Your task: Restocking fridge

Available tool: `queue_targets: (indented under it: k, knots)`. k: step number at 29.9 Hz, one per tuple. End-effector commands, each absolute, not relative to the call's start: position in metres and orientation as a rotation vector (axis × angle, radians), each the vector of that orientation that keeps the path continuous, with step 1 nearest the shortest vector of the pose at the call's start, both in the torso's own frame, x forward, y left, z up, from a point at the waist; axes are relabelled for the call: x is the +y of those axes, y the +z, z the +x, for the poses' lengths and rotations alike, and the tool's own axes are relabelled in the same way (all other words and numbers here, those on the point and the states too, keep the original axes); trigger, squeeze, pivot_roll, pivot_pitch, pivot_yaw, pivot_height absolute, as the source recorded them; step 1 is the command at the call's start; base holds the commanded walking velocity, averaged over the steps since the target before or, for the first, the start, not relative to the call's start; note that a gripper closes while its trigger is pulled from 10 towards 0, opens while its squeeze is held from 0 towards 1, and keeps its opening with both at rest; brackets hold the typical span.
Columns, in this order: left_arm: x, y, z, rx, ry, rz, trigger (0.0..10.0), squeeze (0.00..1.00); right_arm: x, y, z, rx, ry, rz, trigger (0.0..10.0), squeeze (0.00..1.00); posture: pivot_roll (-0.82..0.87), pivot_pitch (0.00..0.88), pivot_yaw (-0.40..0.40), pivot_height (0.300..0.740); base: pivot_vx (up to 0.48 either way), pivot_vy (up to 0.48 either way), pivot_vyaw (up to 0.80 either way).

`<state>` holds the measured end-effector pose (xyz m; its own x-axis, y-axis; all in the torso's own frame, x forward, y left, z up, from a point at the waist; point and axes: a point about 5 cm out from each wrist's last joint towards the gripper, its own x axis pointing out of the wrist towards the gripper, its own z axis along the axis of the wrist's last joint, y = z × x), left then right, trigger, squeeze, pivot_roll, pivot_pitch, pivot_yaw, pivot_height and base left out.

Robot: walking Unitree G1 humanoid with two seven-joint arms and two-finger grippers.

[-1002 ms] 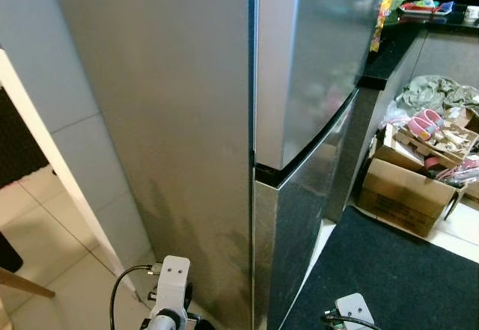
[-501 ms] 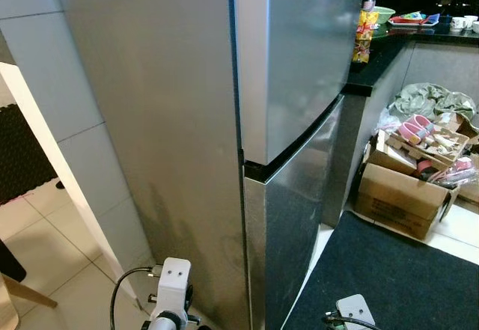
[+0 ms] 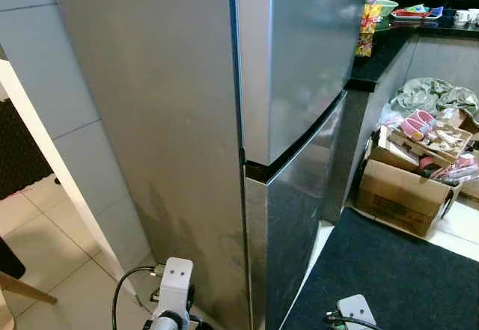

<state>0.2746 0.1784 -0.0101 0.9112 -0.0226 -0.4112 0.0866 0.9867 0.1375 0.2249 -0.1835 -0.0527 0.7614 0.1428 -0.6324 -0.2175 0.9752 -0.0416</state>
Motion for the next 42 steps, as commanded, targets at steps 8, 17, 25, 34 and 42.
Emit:
queue_targets:
  k: [8, 17, 25, 34, 42]
  knots:
    - [0.1765, -0.0153, 0.2698, 0.442, -0.027, 0.104, 10.0, 0.0, -0.1865, -0.0536, 0.223, 0.685, 0.19, -0.116, 10.0, 0.0, -0.06, 0.096, 0.019, 0.74, 0.0, -0.24, 0.0]
    - [0.1771, -0.0146, 0.271, 0.443, -0.026, 0.107, 10.0, 0.0, -0.1865, -0.0536, 0.2228, 0.685, 0.193, -0.117, 10.0, 0.0, -0.06, 0.096, 0.02, 0.74, 0.0, 0.0, 0.0]
    - [0.1811, -0.0146, 0.2715, 0.455, -0.023, 0.146, 10.0, 0.0, -0.1861, -0.0527, 0.2243, 0.681, 0.197, -0.12, 10.0, 0.0, -0.06, 0.096, 0.019, 0.74, 0.0, -0.18, 0.0]
    - [0.1824, -0.0139, 0.2719, 0.449, 0.001, 0.098, 10.0, 0.0, -0.1856, -0.0524, 0.2249, 0.68, 0.199, -0.12, 10.0, 0.0, -0.06, 0.095, 0.02, 0.74, 0.0, -0.107, 0.0]
    - [0.1815, -0.0141, 0.2721, 0.452, -0.004, 0.098, 10.0, 0.0, -0.1857, -0.0527, 0.2242, 0.68, 0.198, -0.121, 10.0, 0.0, -0.06, 0.094, 0.023, 0.74, 0.0, 0.0, 0.0]
